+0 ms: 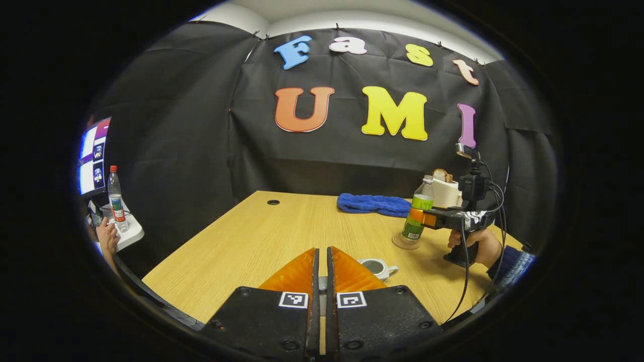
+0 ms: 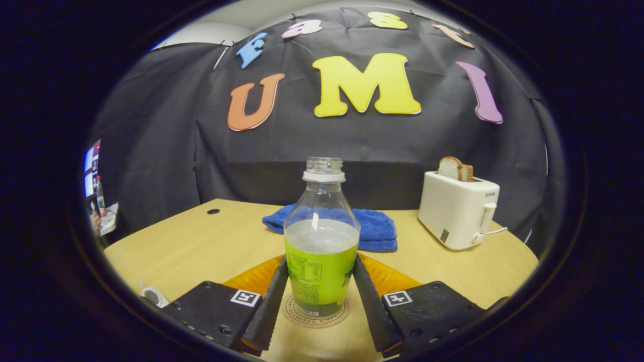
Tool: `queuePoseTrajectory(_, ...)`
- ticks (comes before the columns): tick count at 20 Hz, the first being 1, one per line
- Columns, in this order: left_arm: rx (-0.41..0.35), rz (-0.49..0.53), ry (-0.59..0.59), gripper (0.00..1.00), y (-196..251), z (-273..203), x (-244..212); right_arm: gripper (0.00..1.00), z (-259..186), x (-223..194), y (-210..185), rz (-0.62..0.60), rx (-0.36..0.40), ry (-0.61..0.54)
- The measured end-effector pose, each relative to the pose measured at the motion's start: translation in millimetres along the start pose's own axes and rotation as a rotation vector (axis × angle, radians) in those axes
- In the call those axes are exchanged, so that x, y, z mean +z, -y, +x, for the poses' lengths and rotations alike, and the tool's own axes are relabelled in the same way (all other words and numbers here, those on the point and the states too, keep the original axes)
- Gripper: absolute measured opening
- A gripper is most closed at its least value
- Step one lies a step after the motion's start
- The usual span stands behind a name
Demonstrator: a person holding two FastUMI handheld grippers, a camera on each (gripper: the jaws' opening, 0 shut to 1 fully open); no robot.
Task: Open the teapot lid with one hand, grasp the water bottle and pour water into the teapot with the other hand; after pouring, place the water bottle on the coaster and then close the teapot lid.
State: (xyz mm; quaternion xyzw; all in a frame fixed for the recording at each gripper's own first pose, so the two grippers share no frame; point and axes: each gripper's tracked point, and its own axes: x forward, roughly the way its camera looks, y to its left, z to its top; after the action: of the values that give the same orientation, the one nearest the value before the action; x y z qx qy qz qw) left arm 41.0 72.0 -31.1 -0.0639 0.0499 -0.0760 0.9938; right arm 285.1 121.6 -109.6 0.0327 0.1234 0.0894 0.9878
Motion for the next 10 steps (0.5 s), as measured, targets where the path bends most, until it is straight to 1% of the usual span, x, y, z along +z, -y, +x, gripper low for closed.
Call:
queuePoseTrajectory(1,-0.001,0.001,-0.001,0.07,1.7,-0.2,0.4,0.75,-1.3,1.4,0.3,0.007,-0.001,0.005)
queuePoseTrajectory(3,-0.011,0.003,0.002,0.07,6.3,-2.9,1.7,0.75,-2.9,-0.5,-6.6,0.02,0.029,0.001)
queuePoseTrajectory(5,-0.017,0.005,0.007,0.07,9.0,-2.9,2.5,0.78,-7.1,-0.4,-6.7,0.029,0.036,0.001)
queuePoseTrajectory(6,-0.019,0.004,0.009,0.07,9.5,-3.2,3.2,0.87,-8.9,0.7,-8.5,0.032,0.041,0.002)
queuePoseTrajectory(7,-0.021,0.001,0.011,0.07,10.9,-3.9,4.3,0.96,-11.2,1.6,-5.3,0.029,0.028,0.004)
queuePoseTrajectory(9,-0.029,-0.003,0.02,0.07,13.9,-2.2,6.6,0.98,-20.6,0.7,0.9,0.02,0.004,0.02)
queuePoseTrajectory(10,-0.026,-0.002,0.022,0.07,14.0,-0.8,5.6,0.98,-28.1,-0.3,1.1,0.018,0.006,0.025)
